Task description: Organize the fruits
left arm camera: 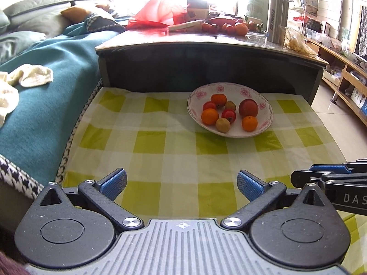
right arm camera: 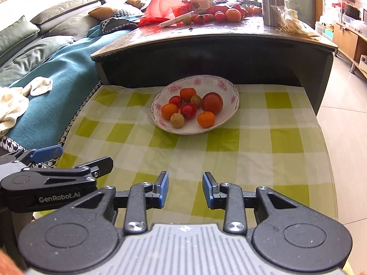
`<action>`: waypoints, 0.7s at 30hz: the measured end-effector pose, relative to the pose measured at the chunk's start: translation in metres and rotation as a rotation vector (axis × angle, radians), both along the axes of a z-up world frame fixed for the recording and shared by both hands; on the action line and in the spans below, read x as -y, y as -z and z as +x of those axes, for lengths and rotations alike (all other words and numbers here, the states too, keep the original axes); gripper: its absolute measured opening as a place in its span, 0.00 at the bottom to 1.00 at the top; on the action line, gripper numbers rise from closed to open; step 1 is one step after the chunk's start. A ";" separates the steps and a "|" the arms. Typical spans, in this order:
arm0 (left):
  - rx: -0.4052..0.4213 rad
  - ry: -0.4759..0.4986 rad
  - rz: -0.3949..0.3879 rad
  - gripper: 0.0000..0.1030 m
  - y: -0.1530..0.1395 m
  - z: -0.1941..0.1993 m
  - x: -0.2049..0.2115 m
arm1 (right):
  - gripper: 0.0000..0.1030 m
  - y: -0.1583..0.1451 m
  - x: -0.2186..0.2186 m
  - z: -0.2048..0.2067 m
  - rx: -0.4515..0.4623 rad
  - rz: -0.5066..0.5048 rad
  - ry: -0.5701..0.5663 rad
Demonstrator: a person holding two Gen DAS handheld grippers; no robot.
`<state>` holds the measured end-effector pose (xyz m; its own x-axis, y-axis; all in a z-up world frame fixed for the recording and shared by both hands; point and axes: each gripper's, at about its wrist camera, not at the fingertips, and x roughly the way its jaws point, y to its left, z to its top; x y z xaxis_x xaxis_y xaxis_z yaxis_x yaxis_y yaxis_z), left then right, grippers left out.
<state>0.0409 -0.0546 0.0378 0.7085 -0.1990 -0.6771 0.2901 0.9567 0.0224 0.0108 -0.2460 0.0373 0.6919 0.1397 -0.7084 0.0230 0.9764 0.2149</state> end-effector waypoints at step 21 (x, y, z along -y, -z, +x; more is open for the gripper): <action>-0.025 0.016 0.021 1.00 0.008 -0.028 0.000 | 0.35 0.008 -0.010 -0.027 -0.030 0.014 0.003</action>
